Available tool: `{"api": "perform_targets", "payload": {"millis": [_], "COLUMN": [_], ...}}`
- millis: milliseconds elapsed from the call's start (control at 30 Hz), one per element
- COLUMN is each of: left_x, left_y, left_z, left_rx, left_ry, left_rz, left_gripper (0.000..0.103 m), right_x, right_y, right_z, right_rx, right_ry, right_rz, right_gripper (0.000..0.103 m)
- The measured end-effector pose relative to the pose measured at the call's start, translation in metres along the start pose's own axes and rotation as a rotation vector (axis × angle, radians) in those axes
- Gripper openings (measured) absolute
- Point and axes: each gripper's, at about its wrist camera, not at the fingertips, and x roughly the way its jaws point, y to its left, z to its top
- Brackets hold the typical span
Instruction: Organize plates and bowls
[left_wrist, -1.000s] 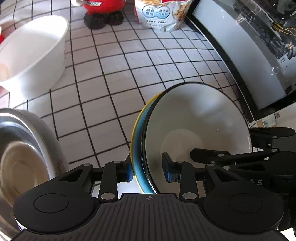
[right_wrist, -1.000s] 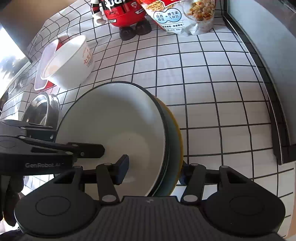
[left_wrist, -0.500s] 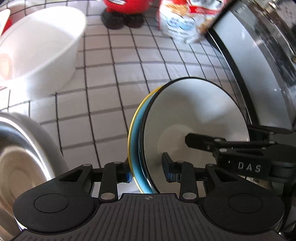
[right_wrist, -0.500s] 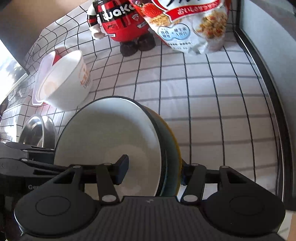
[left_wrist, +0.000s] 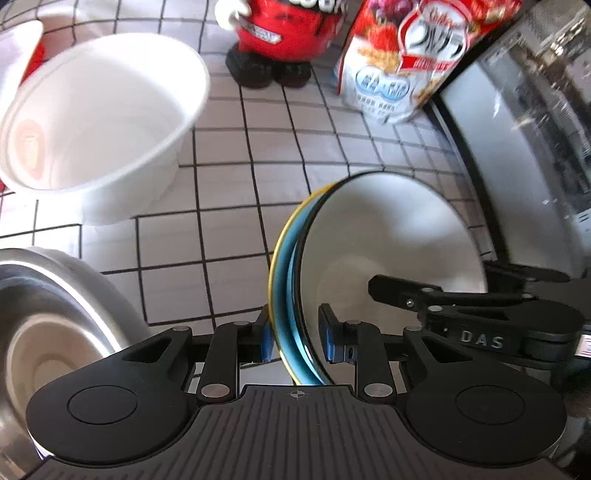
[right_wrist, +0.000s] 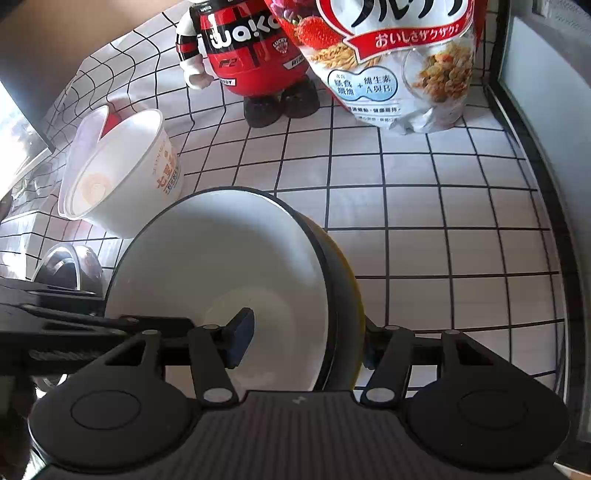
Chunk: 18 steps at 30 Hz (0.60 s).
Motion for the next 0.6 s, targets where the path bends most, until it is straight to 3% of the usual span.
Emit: {"api": "perform_targets", "payload": {"millis": [267,400,500,600], "left_x": [-0.058,-0.089,-0.111,-0.123], "left_y": [0.013,0.031,0.057,0.09], "left_z": [0.0,0.004,0.01,0.022], "left_rx": [0.004,0.006,-0.015,-0.088], "left_ry": [-0.138,-0.244,-0.321,-0.371], "left_rz": [-0.063,-0.075,-0.06,-0.024], "left_gripper": [0.027,0.027,0.027,0.027], "right_x": [-0.037,-0.059,-0.069,-0.069], "right_y": [0.018,0.038,0.06,0.08], "right_z": [0.01,0.023,0.039,0.057], "right_rx": [-0.069,-0.098,-0.111,-0.107], "right_ry": [-0.137,-0.222,-0.246,-0.212], "right_rz": [-0.11,-0.132,-0.108,-0.069], "right_gripper": [0.061,0.071,0.075,0.078]}}
